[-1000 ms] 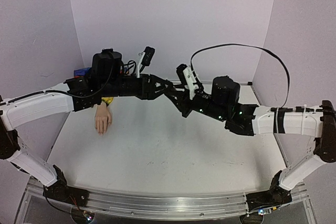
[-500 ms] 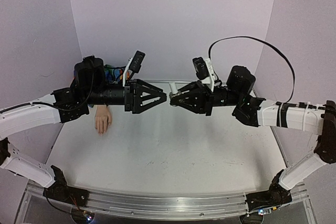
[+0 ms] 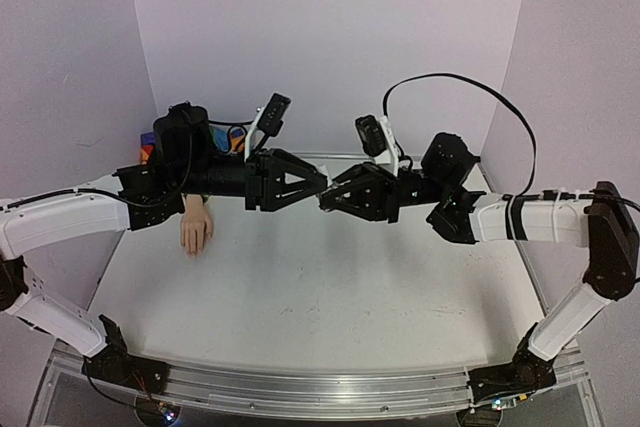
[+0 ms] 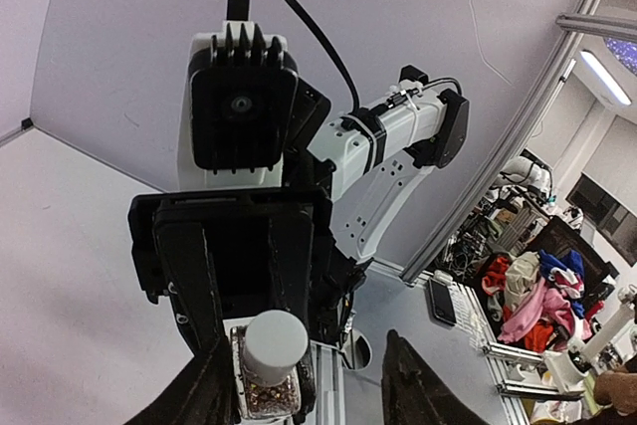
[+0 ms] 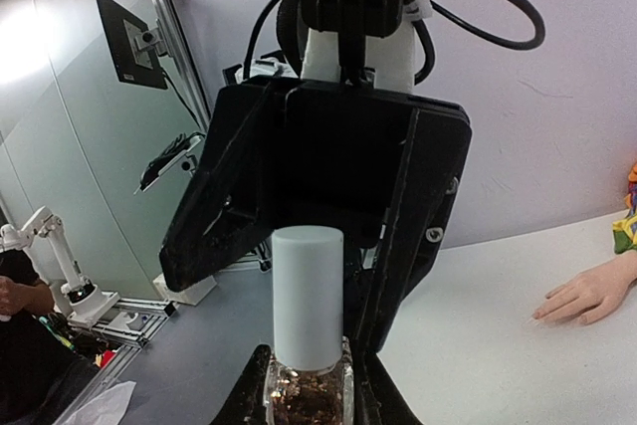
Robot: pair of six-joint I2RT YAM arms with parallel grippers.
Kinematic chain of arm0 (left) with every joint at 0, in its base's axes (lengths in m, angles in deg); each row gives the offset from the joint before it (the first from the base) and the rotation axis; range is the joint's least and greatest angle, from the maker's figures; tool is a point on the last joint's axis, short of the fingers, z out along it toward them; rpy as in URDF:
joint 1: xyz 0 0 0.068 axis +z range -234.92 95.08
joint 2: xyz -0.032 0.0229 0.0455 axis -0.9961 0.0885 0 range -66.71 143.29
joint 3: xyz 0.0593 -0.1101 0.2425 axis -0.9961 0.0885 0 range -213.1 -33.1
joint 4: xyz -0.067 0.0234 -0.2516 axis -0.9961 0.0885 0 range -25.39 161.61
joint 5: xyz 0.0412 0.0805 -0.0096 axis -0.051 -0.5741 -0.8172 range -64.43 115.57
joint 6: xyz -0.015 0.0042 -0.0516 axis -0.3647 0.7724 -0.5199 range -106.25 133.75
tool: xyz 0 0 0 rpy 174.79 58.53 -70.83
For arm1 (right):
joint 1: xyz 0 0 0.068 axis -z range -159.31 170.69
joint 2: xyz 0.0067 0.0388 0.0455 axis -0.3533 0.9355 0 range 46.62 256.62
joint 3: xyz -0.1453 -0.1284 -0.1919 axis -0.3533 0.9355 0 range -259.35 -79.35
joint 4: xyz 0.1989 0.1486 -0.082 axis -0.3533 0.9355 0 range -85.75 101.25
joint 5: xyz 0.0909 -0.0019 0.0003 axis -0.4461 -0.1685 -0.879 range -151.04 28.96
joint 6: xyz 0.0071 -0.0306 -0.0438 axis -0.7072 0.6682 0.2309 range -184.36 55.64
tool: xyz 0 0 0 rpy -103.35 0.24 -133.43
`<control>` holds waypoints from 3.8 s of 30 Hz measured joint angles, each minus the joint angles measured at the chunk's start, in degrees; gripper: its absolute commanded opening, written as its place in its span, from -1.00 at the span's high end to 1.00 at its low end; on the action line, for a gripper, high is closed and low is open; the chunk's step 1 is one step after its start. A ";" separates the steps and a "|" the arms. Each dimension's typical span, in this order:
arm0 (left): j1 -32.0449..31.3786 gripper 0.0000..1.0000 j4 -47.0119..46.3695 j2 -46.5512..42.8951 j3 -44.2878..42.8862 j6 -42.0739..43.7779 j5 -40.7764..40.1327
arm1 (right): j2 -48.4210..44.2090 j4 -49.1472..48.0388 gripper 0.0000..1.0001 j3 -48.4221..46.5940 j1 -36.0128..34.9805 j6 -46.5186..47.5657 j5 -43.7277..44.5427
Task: Paint the nails
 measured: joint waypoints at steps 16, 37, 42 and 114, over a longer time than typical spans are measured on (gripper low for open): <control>0.79 1.00 -0.22 3.04 -1.57 2.19 -4.11 | 0.28 3.58 1.00 -0.02 0.04 3.28 4.33; -0.52 -0.43 7.41 3.96 -3.93 0.04 -24.11 | -5.51 20.87 1.00 -0.44 -17.66 37.64 82.53; -0.48 -0.96 10.91 1.88 -3.54 1.25 -20.55 | -8.15 20.94 1.00 1.03 -9.64 33.66 63.60; -0.15 -0.71 13.46 5.07 -7.78 0.02 -19.50 | -6.58 23.54 1.00 1.16 -7.82 32.04 52.06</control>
